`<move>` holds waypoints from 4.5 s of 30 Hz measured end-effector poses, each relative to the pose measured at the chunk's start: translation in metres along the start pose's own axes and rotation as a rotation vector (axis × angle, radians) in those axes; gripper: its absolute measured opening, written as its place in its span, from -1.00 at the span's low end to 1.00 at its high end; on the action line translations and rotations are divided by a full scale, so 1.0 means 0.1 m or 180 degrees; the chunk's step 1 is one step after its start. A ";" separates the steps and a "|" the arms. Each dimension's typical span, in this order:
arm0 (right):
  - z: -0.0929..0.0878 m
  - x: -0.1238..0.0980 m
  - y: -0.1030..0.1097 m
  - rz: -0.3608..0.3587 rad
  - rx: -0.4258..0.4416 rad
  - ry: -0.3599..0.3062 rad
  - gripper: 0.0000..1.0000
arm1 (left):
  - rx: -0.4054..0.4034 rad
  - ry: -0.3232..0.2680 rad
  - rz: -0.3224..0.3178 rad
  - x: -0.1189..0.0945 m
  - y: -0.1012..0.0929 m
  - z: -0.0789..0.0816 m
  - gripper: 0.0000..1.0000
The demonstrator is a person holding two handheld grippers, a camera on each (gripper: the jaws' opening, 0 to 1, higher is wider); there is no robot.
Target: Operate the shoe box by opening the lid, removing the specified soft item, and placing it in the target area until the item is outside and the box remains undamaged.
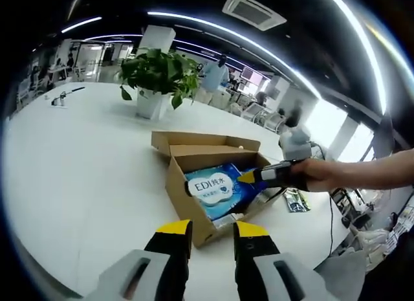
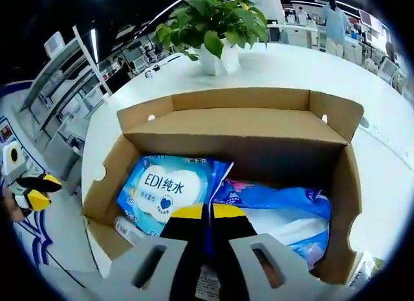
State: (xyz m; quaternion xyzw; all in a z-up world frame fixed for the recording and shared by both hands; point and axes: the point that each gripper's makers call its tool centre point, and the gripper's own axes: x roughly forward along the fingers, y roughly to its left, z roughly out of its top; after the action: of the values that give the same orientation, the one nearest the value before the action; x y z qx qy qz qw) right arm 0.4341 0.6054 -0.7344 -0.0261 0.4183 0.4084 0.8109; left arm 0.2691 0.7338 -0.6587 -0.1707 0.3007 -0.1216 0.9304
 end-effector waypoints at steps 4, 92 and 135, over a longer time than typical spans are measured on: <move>0.01 -0.08 0.07 -0.0010 -0.0014 -0.0013 -0.99 | -0.0020 0.0002 -0.0027 0.07 0.01 0.02 -0.49; 0.11 -0.24 0.10 0.0156 0.0178 -0.0137 -1.00 | 0.0102 0.0156 -0.0242 0.62 -0.34 0.19 -0.51; -0.12 -1.24 -0.53 -0.0220 0.0482 -0.0396 -1.00 | -0.0196 0.0944 -0.0421 1.67 -0.75 -0.23 -0.36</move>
State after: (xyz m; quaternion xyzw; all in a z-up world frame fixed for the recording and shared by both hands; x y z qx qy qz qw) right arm 0.4232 0.4860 -0.6710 0.0462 0.3957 0.3482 0.8486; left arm 0.3777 0.6049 -0.7330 -0.1988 0.4264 -0.1971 0.8601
